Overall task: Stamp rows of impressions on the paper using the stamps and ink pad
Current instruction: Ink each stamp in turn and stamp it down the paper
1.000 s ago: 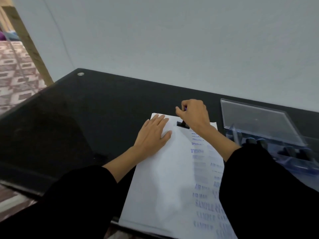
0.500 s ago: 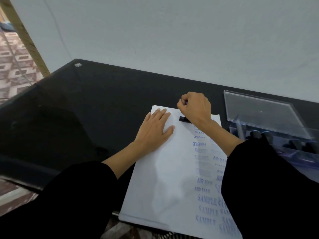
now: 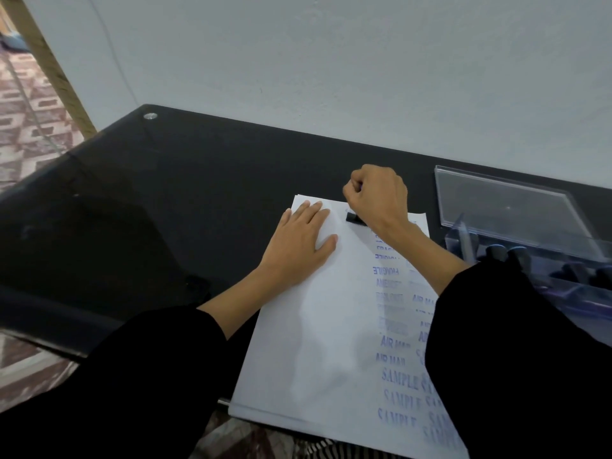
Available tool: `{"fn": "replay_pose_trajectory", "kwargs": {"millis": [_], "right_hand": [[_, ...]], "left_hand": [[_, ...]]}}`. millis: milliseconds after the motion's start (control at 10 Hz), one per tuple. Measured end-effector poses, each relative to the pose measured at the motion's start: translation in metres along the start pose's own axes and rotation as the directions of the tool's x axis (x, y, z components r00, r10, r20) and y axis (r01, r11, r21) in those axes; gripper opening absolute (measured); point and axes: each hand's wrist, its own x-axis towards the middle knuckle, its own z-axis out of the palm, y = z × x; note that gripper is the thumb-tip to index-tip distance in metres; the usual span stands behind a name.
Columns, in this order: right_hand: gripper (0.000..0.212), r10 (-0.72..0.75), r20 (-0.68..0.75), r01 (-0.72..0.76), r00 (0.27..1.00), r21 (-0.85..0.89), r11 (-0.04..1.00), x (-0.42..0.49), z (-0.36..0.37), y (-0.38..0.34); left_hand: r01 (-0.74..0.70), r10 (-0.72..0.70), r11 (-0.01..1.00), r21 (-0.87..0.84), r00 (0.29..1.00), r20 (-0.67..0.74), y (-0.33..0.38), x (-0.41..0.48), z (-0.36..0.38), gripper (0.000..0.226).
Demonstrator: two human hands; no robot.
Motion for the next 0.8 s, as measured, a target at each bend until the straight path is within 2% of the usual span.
{"fn": "replay_pose_trajectory", "kwargs": {"millis": [100,200,800], "right_hand": [[0.038,0.020,0.084,-0.015,0.996,-0.054,0.998,-0.0034,0.0062,-0.0004],[0.026,0.005,0.102,0.002,0.995,-0.069,0.998,-0.0029,0.0043,-0.0024],[0.023,-0.006,0.124,0.014,0.992,-0.067,0.998,-0.0051,0.0016,-0.0029]], "left_hand": [[-0.002,0.002,1.000,0.000,1.000,-0.003,-0.0001,0.0008,0.0010,0.055],[-0.001,0.001,1.000,-0.001,1.000,-0.003,0.0003,0.0008,0.0002,0.055],[-0.001,0.001,1.000,-0.003,1.000,0.000,0.0012,0.0015,0.0000,0.054]]}}
